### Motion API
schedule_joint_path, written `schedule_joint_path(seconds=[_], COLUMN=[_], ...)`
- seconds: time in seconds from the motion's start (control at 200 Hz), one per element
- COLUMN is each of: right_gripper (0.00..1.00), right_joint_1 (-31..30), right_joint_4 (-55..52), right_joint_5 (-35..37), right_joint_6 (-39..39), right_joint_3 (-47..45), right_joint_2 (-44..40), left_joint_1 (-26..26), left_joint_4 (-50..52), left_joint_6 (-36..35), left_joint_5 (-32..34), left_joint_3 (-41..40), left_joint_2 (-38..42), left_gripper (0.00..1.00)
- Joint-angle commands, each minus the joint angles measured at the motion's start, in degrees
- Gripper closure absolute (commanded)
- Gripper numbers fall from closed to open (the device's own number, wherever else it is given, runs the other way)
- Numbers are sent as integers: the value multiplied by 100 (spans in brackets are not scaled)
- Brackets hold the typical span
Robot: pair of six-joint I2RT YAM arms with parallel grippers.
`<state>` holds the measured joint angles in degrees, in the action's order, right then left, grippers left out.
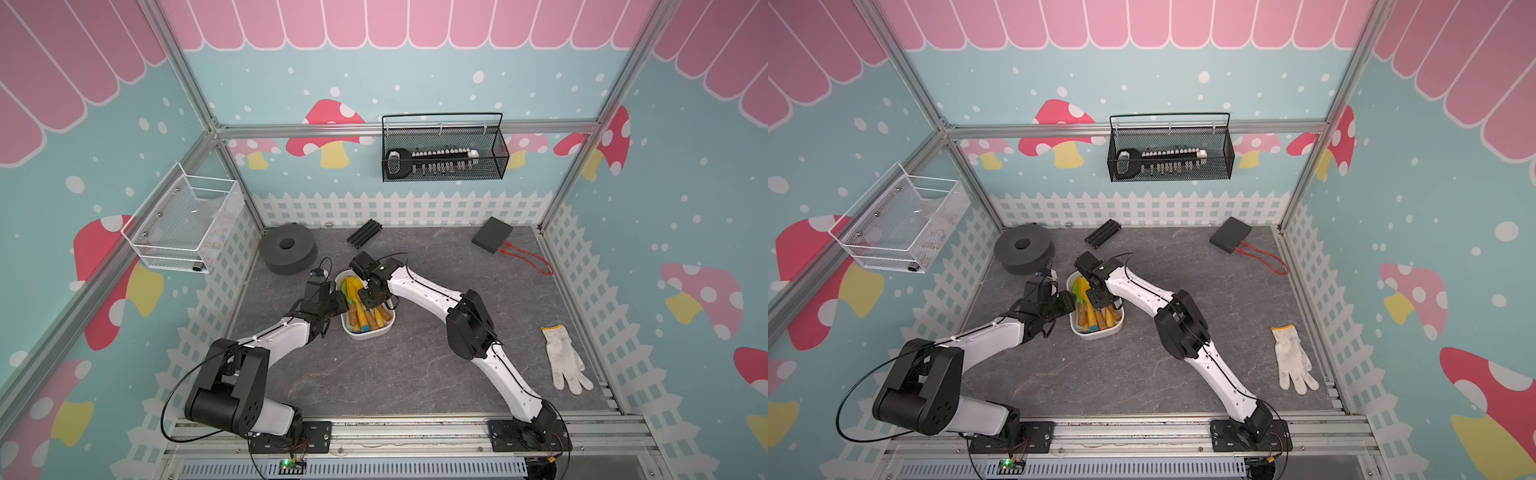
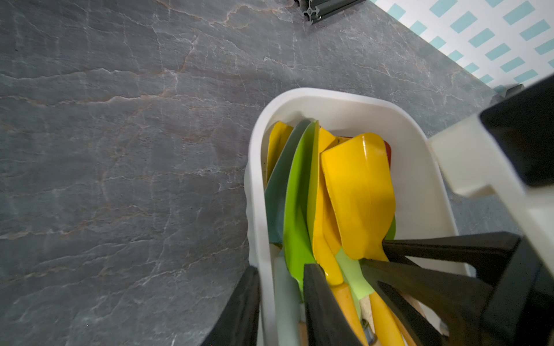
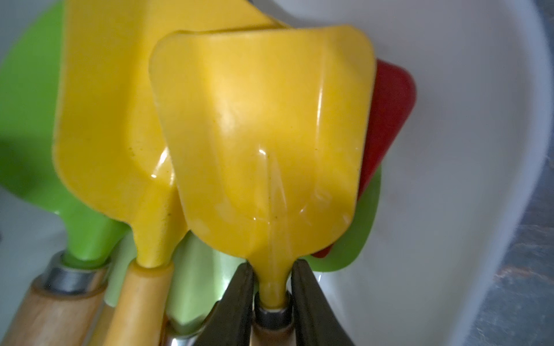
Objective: Take the shovel out of the storage box
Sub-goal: Pick up the shovel from the storage box.
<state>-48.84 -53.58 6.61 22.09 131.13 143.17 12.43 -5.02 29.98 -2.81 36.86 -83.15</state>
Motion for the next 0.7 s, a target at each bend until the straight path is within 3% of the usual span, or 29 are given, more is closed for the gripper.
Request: schedule_joint_path(seconds=[0.0, 0.255, 0.695], right_gripper=[76, 88, 92], right_joint_1=[-46, -64, -64], right_joint_4=[-376, -139, 241], right_joint_5=[190, 160, -11], right_joint_6=[-20, -82, -64], right_joint_3=[36, 80, 107], right_joint_2=[214, -3, -533], left_joint_1=[-3, -1, -1], left_joint_4=[-156, -140, -140], left_joint_6=[-71, -71, -106], left_joint_5=[-166, -170, -133], left_joint_3=[-12, -4, -17], left_joint_2=[-43, -66, -26], left_gripper=[71, 71, 69])
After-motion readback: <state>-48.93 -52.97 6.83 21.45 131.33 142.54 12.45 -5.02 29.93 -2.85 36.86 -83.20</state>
